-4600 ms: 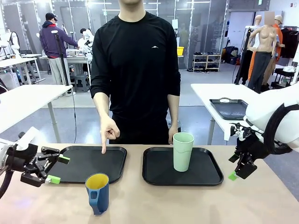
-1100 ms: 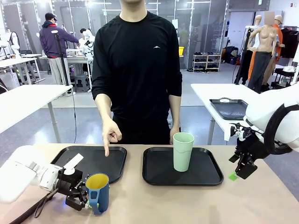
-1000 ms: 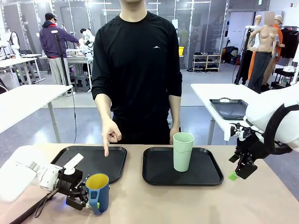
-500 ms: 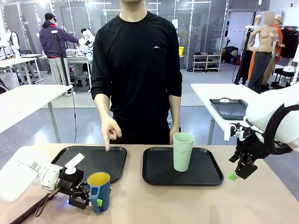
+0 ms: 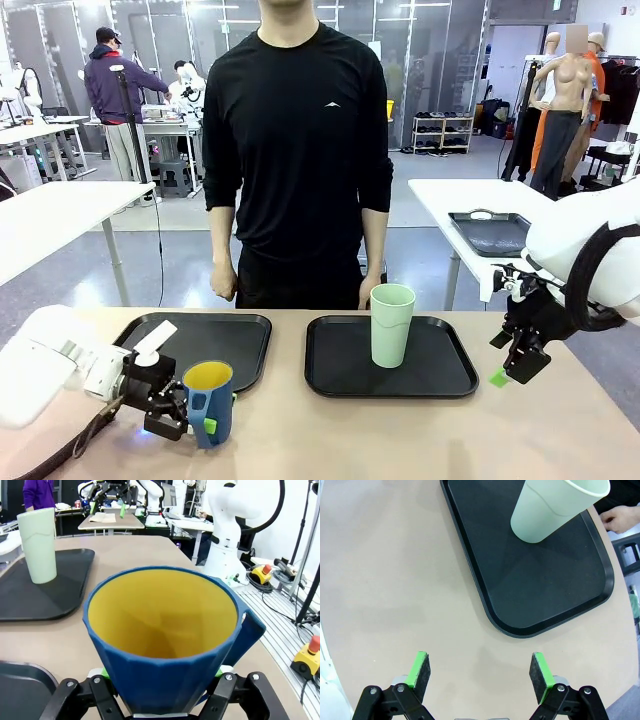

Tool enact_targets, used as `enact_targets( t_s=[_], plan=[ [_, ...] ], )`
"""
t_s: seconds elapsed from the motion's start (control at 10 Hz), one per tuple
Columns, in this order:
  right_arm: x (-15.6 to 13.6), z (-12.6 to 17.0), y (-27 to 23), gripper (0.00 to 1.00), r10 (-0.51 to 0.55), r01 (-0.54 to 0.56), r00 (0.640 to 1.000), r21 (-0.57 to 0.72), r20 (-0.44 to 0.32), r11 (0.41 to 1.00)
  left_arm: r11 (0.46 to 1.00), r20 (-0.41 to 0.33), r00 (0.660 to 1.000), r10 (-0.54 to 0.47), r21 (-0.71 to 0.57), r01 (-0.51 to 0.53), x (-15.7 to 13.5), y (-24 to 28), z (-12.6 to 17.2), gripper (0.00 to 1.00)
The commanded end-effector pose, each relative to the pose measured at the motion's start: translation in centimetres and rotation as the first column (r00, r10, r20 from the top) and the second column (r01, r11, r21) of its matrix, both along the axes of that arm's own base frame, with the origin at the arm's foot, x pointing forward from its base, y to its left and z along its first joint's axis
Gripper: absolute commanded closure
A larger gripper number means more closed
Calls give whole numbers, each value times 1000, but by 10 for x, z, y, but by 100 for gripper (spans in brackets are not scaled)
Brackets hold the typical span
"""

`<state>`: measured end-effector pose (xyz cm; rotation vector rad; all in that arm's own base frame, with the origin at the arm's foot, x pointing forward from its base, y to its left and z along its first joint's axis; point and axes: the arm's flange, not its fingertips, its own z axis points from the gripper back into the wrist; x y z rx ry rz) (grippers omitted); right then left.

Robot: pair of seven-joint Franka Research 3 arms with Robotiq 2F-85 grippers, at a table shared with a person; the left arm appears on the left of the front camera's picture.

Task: Sort and store the cups by type.
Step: Pick up the Handle plastic cup and place it into the empty Flat Tray.

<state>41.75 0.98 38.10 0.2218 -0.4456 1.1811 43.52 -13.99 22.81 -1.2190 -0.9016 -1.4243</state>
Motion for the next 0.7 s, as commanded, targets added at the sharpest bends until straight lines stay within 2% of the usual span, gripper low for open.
enact_targets(
  t_s=[0.0,0.1,0.3,0.6],
  plan=[
    [1,-1,1,0,-11,11,1000,-8,0,1000,999,8,999,46,-22,-45,-15,9,39,74],
    [1,-1,1,0,-11,11,1000,-8,0,1000,997,-7,998,65,-41,-66,-15,16,54,74],
    [1,-1,1,0,-11,11,1000,-8,0,1000,997,32,997,71,-30,-70,-15,28,75,74],
    [1,-1,1,0,-11,11,1000,-8,0,1000,997,24,997,80,-8,-79,-15,34,81,74]
  ],
)
